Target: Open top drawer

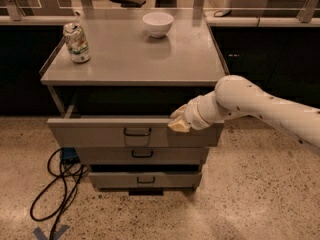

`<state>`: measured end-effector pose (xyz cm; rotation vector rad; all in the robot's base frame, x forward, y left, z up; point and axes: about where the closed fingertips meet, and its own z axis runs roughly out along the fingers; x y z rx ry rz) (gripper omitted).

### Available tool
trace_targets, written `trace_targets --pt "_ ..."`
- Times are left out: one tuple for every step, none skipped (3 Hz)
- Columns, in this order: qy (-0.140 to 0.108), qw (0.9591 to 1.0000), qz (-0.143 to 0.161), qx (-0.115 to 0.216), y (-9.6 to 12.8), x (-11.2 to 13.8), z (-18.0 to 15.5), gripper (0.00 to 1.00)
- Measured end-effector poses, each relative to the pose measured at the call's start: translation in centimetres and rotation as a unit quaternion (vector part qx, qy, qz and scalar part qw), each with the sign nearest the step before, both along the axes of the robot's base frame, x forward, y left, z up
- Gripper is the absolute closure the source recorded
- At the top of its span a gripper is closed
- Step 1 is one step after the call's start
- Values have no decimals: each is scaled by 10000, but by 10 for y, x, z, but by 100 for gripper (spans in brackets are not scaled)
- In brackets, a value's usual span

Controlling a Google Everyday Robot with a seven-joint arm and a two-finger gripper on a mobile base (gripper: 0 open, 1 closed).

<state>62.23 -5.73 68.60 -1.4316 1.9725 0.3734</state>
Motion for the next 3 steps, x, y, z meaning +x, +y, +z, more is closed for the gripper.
trace_targets --pt "-6 10000 -24 -10 -2 -18 0 100" --pt "-6 10000 -24 -10 -2 -18 0 100" --pt "-94 9999 -92 -74 -9 -46 -5 100"
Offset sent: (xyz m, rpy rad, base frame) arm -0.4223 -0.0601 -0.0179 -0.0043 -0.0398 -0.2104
